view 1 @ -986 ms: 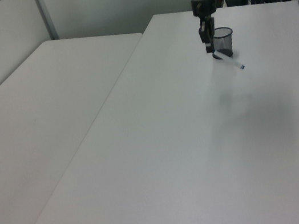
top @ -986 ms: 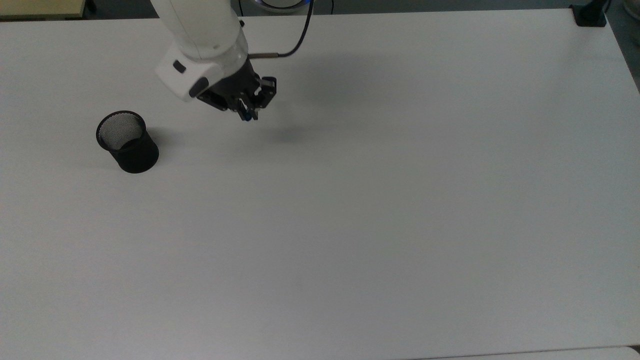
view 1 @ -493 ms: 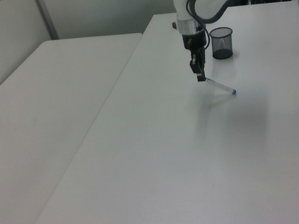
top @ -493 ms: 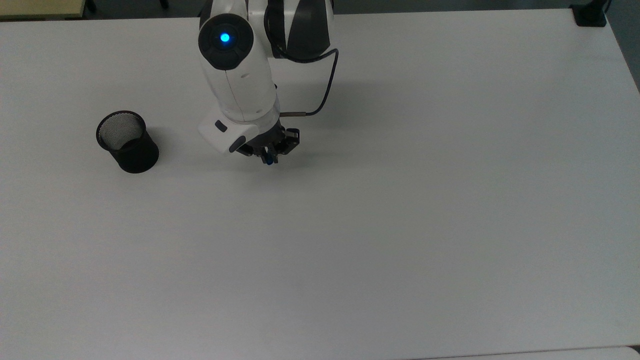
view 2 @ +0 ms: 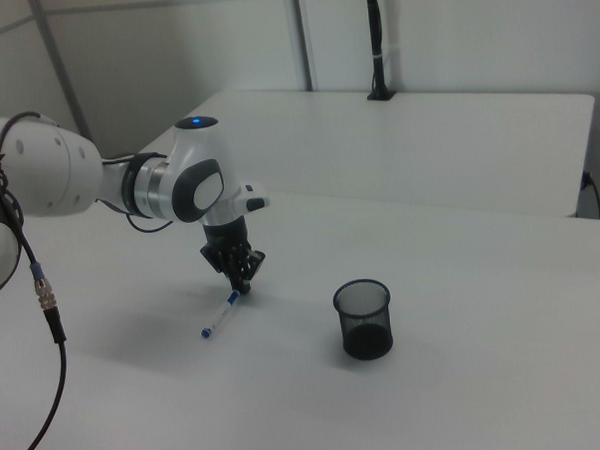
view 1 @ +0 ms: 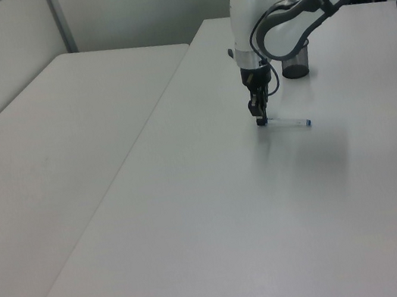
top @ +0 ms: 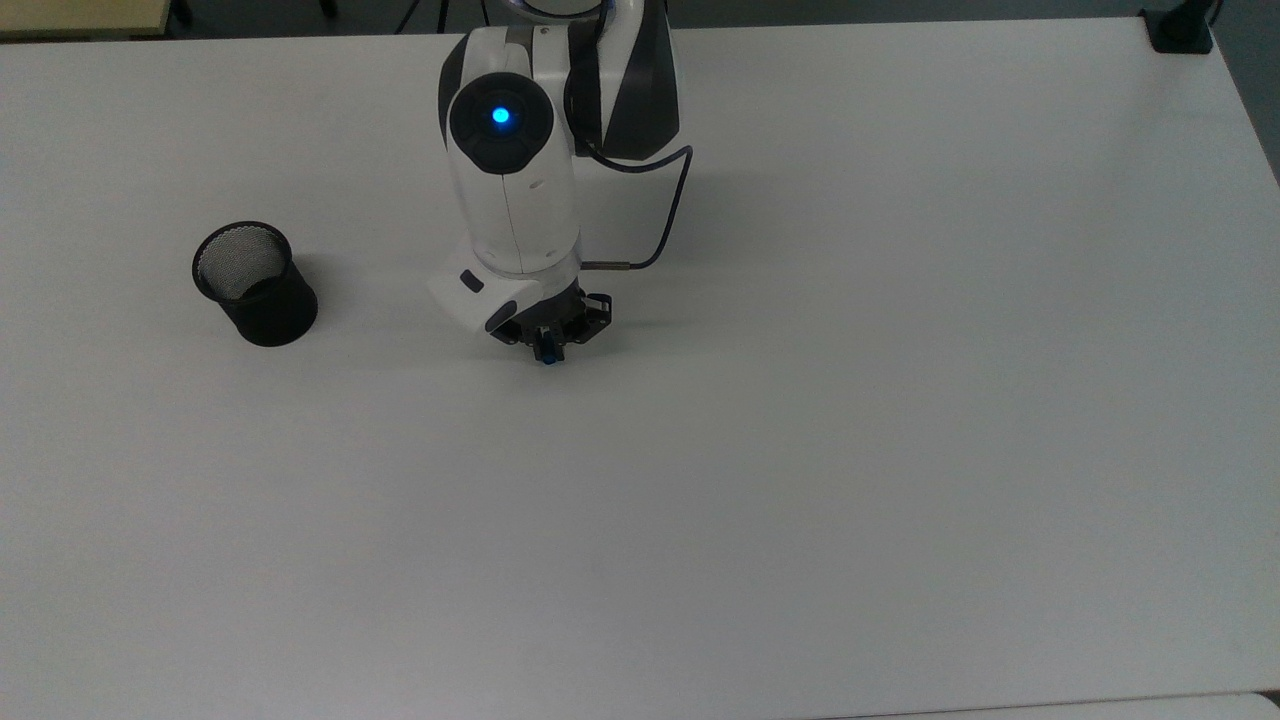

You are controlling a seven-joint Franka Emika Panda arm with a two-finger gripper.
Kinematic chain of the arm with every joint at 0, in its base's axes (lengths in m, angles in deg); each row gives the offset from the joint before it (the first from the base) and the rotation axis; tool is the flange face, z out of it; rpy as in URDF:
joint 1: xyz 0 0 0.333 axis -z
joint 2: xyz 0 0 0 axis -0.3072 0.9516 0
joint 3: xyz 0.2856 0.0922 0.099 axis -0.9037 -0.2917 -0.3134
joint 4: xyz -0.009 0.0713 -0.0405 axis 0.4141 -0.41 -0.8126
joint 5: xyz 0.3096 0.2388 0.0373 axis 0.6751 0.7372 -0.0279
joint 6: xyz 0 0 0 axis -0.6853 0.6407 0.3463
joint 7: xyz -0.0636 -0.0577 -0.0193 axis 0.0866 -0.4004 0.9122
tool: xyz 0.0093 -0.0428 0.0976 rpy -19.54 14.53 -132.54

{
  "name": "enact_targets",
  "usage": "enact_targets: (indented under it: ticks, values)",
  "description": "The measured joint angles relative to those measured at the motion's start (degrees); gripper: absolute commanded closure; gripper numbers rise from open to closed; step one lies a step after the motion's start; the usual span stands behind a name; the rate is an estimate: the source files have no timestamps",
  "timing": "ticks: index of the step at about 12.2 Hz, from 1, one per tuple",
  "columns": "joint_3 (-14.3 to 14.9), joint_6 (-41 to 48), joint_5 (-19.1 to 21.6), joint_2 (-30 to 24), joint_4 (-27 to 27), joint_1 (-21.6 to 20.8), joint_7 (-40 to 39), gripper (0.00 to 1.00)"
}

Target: Remove the marker

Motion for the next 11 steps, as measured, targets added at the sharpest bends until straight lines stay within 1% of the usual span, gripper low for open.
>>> enact_targets:
  ticks: [1,2,5,7,11]
  values:
    - [0.00,-0.35,-0.01,0.30,-0.04,-0.08,0.12,0.22]
    - [-0.01,-0.59,-0.01,0.52,-0.03,-0.09,0.19,0.00]
    - [0.00,-0.75,-0.02,-0.15,0.61,0.02,1.70,0.00]
    - [0.00,0.88,-0.03,-2.66,1.54,0.07,2.99,0.00]
    - [0.03,14.48,-0.08,-13.31,4.71,1.05,3.73,0.00]
